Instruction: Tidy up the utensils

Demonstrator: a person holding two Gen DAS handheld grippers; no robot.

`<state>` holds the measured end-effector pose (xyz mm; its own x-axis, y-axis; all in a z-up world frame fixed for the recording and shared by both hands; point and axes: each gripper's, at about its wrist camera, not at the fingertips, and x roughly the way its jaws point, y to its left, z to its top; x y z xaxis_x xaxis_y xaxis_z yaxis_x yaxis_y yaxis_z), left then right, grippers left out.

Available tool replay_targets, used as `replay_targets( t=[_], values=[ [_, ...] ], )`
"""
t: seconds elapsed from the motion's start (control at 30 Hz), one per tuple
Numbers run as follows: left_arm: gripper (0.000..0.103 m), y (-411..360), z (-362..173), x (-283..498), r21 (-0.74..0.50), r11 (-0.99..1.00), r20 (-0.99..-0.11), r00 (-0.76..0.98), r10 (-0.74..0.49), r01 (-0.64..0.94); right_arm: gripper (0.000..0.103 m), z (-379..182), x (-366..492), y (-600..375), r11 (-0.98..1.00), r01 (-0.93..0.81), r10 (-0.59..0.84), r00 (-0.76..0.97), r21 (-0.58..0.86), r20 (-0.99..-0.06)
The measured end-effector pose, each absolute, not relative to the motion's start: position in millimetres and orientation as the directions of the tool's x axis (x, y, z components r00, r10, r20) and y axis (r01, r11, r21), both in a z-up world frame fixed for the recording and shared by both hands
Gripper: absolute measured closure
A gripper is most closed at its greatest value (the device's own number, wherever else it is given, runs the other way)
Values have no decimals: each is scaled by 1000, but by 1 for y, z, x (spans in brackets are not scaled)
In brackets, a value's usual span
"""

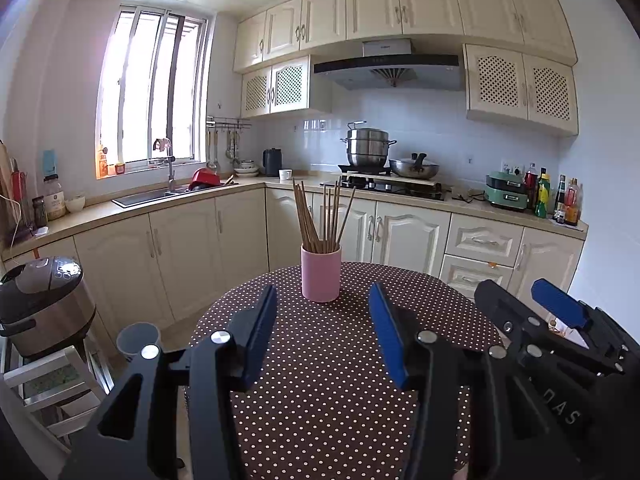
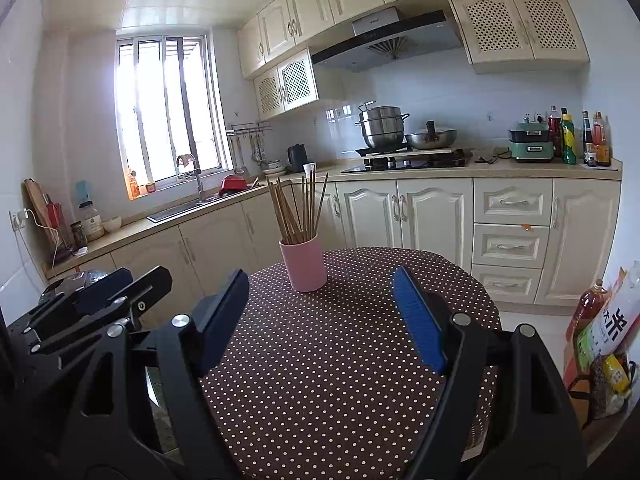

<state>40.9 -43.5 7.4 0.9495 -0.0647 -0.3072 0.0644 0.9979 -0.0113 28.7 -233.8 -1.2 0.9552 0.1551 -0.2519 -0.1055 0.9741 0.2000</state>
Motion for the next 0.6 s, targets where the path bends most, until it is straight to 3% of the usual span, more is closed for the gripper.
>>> replay_targets(
  t=[0.6],
  values=[
    [55, -41, 3, 43, -19, 997, -325, 943, -77, 75, 29, -3, 30, -233, 972, -101, 158, 950, 212, -269]
  ],
)
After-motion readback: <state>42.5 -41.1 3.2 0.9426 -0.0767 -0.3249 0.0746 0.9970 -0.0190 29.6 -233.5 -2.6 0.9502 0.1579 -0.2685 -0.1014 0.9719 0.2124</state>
